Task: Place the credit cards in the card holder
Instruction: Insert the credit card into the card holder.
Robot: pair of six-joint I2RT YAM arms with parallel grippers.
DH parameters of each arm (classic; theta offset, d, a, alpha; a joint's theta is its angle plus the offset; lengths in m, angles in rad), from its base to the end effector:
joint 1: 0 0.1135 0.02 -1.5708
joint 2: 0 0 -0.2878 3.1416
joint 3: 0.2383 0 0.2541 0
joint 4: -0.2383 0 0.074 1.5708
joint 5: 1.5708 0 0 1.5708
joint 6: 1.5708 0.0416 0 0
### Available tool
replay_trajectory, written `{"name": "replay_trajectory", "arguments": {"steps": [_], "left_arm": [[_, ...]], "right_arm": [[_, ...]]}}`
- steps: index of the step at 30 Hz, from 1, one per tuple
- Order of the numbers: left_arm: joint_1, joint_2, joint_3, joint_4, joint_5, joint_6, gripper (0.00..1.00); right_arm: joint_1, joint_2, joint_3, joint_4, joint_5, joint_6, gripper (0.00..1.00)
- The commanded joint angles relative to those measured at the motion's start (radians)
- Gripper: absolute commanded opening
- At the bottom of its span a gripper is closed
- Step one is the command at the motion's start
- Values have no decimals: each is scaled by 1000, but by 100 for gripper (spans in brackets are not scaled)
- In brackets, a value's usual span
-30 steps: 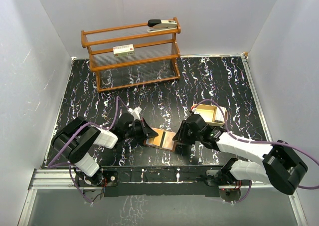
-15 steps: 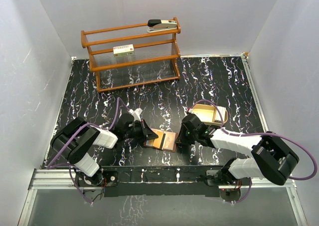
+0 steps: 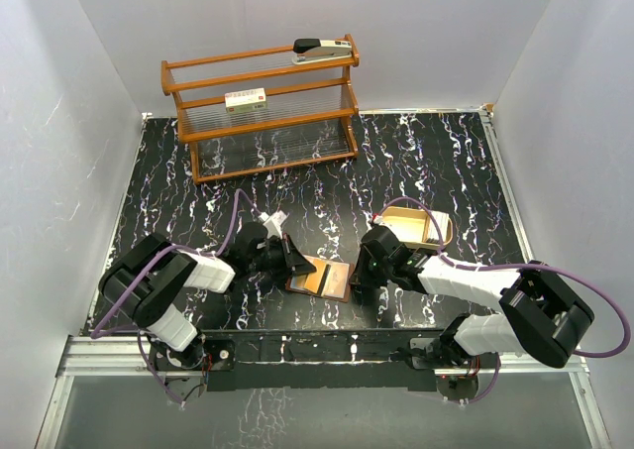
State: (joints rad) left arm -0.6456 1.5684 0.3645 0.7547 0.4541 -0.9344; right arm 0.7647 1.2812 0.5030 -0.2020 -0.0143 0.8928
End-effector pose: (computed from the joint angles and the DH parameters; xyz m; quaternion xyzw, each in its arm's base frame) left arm 0.2001 -0.1735 0.1440 -0.0002 0.8337 -0.5023 0.2293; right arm 0.1584 0.1528 0.1627 0.0592 0.9549 0.2191 0.1916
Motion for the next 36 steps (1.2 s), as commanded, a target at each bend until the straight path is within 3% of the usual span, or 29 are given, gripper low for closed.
{"name": "replay_trajectory", "arguments": {"steps": [1,14,20,31,36], "left_arm": [[-6,37,-11,107,2,21,0],[-6,71,-12,144,-17,102,0],[-5,47,67,-26,22,248,0],[-5,-4,120,-198,32,354,0],[-6,-13,126,-215,14,323,0]], "right_arm": [[3,2,12,18,23,-5,8],[4,18,5,50,3,4,8],[3,12,-5,54,-1,3,8],[3,9,-9,62,-9,5,8],[6,-15,7,65,-50,37,10]]}}
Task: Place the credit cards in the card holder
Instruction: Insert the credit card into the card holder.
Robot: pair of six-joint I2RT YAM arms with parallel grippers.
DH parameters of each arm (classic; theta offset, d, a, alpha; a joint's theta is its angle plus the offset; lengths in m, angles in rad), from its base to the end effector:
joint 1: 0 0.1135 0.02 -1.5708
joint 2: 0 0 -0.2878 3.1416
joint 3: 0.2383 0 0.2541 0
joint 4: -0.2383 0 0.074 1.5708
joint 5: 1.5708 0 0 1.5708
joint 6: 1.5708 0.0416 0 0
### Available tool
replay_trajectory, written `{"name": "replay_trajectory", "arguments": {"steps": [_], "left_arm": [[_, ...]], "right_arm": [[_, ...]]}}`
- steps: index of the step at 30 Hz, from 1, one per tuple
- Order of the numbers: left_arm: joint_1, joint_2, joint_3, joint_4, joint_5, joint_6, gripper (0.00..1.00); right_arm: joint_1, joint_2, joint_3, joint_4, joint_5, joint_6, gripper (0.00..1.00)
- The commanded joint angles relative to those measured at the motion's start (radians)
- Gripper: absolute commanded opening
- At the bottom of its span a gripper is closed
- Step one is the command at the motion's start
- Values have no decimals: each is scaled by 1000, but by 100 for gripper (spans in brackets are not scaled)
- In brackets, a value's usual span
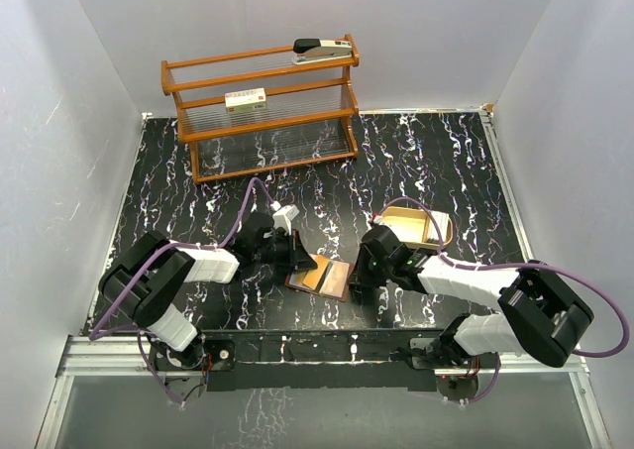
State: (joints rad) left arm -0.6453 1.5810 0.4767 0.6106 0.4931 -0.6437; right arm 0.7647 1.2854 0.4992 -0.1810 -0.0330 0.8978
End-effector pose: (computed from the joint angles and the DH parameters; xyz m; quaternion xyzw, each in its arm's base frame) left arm 0.2158 -0.1871 0.1553 0.1258 0.8324 -0.4663 0.2717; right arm 0.1589 0.1543 0.1621 0.0586 0.9529 0.2302 0.1887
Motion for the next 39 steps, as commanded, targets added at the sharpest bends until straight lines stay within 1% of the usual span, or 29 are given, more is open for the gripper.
{"name": "replay_trajectory", "arguments": {"steps": [1,8,12,16,21,27,35,39], "left_arm": [[-5,-21,10,-57,-19,17,0],[-5,6,-7,15,-6,-53,0],[-6,5,-15,35,-10,-74,0],[-5,4,-31,45,-28,-79,0],[-6,-4,-48,48,-80,-82,0],[-5,-10,-47,58,-103,-93,0],[-4,-22,-45,52,-141,-95,0],[-4,-13,-64,97,-153,-119,0]], "right_arm": [[8,-33,15,45,-32,46,12],[20,-107,31,13,33,118,25],[21,-83,43,17,37,117,27],[21,-19,69,7,45,88,24],[34,61,100,-76,96,55,17],[46,84,87,-88,104,30,10],[50,71,73,-78,110,24,9],[50,60,58,-65,110,31,8]]}}
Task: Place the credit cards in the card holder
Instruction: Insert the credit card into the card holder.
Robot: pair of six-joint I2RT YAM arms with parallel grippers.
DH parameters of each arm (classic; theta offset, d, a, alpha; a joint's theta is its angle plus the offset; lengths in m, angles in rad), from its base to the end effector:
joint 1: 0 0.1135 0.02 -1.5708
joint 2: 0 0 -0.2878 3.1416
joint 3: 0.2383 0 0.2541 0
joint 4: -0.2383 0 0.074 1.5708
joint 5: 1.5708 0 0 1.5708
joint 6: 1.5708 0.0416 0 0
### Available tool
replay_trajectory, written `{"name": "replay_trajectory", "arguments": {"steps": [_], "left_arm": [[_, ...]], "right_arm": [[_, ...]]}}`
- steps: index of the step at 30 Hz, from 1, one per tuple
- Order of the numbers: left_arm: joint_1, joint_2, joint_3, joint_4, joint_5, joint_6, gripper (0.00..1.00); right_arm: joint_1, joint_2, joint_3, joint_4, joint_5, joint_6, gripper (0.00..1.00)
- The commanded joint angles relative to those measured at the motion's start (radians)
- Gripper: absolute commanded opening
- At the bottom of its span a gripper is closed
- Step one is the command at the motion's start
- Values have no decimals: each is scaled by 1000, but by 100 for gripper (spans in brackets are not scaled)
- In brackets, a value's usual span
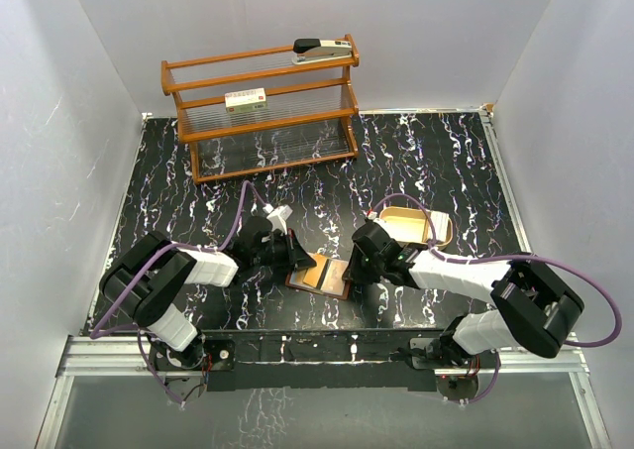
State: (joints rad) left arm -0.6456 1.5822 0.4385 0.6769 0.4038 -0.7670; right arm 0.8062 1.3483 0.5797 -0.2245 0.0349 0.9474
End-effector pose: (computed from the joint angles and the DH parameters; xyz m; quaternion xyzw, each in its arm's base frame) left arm 0.2141 -0.1818 0.1509 0.0544 0.8390 -0.4633 0.2800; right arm 0.1664 0.1713 0.1689 0.0726 0.9557 0.2082 0.1950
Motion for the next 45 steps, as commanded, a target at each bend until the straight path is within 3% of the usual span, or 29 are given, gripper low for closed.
{"name": "replay_trajectory", "arguments": {"steps": [1,10,23,34,45], "left_arm": [[-4,-10,-33,50,-66,-5,0],[-5,48,-101,222,-49,-114,0],[-45,113,-125,336,-94,-178,0],[-78,-6,-162,240,-245,-199,0],[-116,19,-167,296,-320,-197,0]], "right_arm": [[8,-7,-25,-18,42,-17,8],[8,-11,-46,10,38,17,8],[8,-11,-56,35,47,41,7],[8,-28,-69,45,64,71,6],[8,-43,-113,108,14,128,5]]}}
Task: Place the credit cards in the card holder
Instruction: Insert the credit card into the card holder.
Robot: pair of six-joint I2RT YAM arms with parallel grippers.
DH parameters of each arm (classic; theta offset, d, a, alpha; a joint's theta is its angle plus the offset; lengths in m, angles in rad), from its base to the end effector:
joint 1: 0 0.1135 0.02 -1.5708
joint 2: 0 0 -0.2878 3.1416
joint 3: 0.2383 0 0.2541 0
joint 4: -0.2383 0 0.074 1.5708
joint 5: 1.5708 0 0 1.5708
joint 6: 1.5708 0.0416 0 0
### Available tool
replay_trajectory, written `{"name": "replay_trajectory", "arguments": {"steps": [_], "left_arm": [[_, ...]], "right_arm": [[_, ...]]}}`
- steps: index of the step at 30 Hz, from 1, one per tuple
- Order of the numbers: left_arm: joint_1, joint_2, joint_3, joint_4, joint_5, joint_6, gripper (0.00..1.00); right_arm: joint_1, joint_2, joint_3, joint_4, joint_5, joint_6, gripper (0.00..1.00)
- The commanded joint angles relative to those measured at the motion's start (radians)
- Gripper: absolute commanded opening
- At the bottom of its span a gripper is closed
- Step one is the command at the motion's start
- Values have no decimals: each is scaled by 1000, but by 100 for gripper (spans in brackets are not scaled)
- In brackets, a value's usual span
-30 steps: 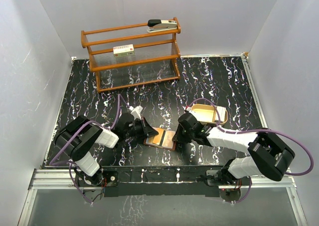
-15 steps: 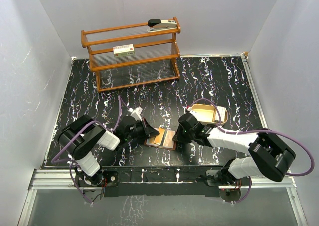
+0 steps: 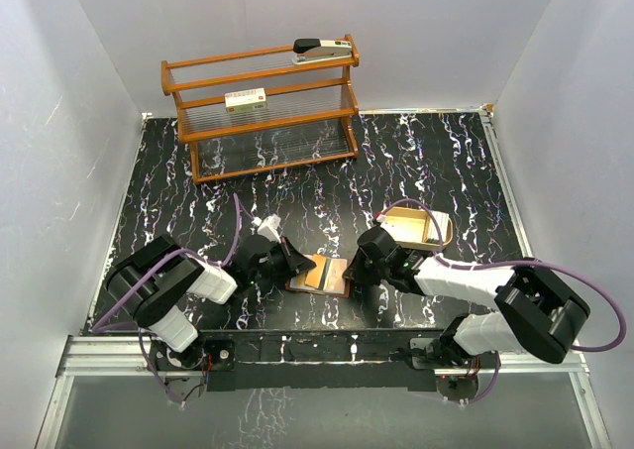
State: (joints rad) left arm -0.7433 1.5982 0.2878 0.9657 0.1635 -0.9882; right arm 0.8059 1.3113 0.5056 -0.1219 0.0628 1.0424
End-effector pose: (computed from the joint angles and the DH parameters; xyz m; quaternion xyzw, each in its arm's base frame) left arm 0.1851 -0.1794 0.1392 -0.0529 0.8148 -0.4800 0.3208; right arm 0.1610 0.1639 0.1627 0.1217 0.9405 0.2342 0.2141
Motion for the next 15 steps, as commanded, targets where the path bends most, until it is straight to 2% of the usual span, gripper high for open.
{"name": "replay_trajectory", "arguments": {"steps": [1,15], "left_arm": [[-20,3,-21,17,-86,18,0],[-24,-48,-61,22,-139,63,0]], "right_arm": [[9,-12,-45,10,-16,39,5],[9,-47,-55,4,-22,67,5]]}}
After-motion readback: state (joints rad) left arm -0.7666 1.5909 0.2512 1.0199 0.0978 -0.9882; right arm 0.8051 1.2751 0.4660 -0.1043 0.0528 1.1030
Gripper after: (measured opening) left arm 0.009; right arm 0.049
